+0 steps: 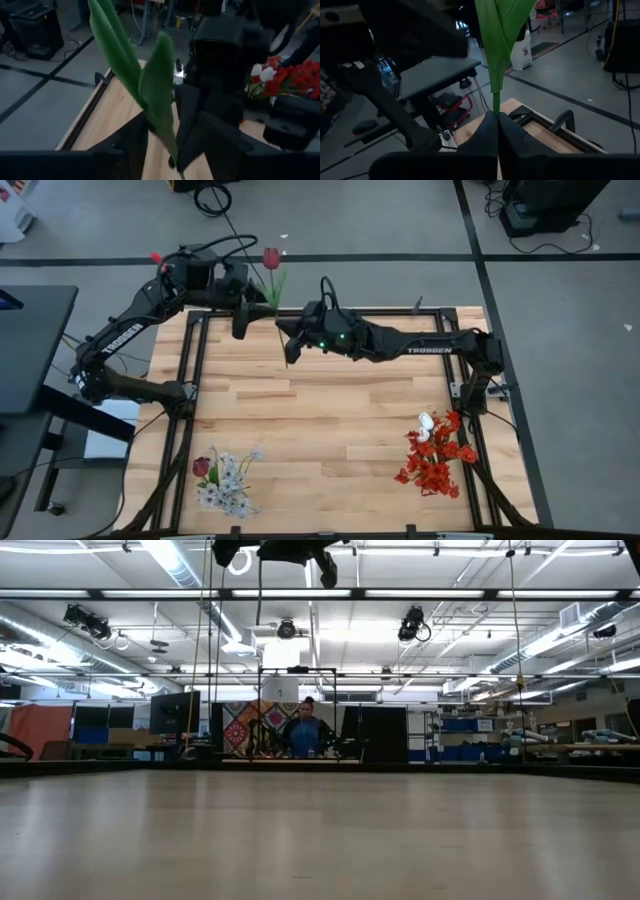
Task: Sort flowers into vase by color
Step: Put the red flower into the transparent vase
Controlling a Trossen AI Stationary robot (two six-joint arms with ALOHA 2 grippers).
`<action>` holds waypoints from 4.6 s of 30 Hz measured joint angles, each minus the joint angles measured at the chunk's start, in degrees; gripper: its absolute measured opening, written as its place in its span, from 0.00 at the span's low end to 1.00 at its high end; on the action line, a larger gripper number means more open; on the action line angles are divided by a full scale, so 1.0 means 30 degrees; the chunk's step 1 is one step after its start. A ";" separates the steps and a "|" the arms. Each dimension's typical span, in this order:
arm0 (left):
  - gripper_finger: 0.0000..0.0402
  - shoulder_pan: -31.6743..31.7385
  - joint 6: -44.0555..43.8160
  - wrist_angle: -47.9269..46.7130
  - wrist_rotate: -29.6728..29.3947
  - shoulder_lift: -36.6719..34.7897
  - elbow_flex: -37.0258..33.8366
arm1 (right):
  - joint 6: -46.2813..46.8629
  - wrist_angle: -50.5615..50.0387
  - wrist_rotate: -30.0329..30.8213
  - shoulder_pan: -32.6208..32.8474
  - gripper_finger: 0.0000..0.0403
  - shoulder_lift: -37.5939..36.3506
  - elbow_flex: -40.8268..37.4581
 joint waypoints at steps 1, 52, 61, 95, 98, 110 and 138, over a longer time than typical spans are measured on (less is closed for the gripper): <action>0.42 -0.0052 -0.0243 0.0151 -0.0004 0.0069 0.0000 | -0.0136 0.0000 0.0132 0.0062 0.01 0.0000 0.0000; 0.02 -0.1497 -0.1213 -0.5550 -0.6524 -0.4316 0.0000 | -0.2303 -1.5834 -0.1608 0.1888 0.19 -1.2115 0.0007; 0.02 -0.3457 -0.1975 -0.4779 -0.8879 -0.3704 0.0000 | -0.1336 -1.7339 -0.1490 0.4726 0.19 -1.5998 -0.3962; 0.02 -0.8868 -0.1616 -0.9642 -0.9580 -0.5434 0.0000 | -0.0265 -1.3704 -0.3185 0.5787 0.19 -2.0050 -1.0673; 0.02 -0.9253 -0.1025 -1.0830 -0.9500 -0.5576 0.0000 | -0.0265 -1.3697 -0.3185 0.5787 0.19 -2.0012 -1.0673; 0.02 -0.9479 0.1147 -0.9042 -0.6071 -1.0953 -0.6102 | -0.0265 -1.3704 -0.3185 0.5787 0.19 -1.9941 -1.0673; 0.02 -0.9503 -0.5883 1.1565 1.3486 -1.8922 -1.6526 | -0.0265 -1.3708 -0.3192 0.5780 0.19 -1.9941 -1.0673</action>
